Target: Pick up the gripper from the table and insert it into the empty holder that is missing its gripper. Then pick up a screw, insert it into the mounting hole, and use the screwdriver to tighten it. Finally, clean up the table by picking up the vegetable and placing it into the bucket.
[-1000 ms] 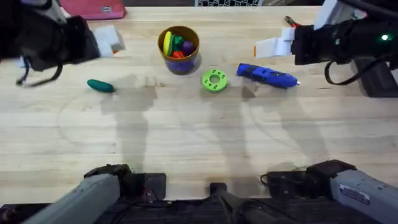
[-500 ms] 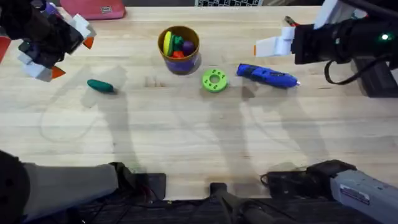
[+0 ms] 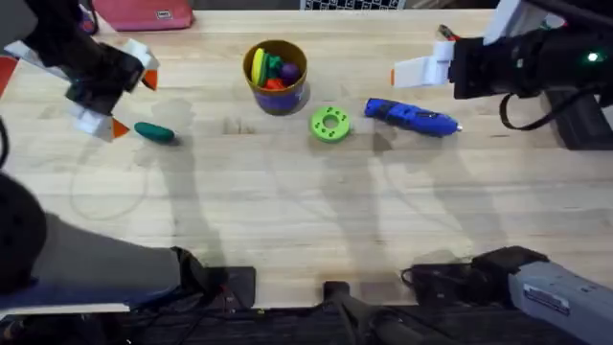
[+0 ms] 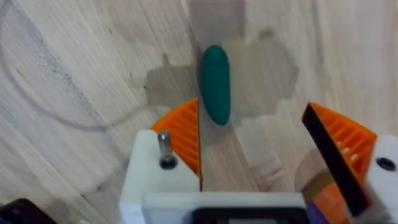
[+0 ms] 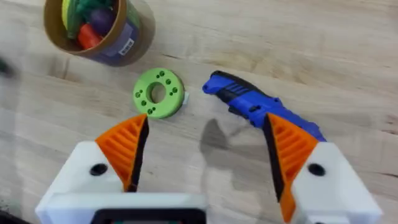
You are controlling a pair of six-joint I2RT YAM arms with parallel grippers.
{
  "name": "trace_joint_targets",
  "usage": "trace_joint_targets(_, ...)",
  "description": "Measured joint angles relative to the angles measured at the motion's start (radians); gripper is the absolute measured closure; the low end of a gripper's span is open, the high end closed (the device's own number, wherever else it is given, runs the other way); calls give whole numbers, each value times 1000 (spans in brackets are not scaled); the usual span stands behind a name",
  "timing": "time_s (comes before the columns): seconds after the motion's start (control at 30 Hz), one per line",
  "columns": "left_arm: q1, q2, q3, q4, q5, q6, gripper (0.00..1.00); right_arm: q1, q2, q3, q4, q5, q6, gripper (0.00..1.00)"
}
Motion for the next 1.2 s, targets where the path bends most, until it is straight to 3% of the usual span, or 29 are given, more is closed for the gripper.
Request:
trace_joint_targets(0.17, 5, 97, 0, 4, 21, -37, 13, 0, 0, 0, 0, 0, 0, 8)
trace_joint_targets(0.33, 44, 169, 0, 8, 74, -50, 13, 0, 0, 0, 0, 0, 0, 7)
trace_joint_targets(0.6, 69, 216, 0, 38, 86, -54, 8, 0, 0, 0, 0, 0, 0, 7)
trace_joint_targets(1.0, 68, 216, 0, 29, 81, -56, 190, 0, 0, 0, 0, 0, 0, 8)
trace_joint_targets(1.2, 68, 218, 0, 30, 70, -52, 206, 0, 0, 0, -1, 0, 0, 7)
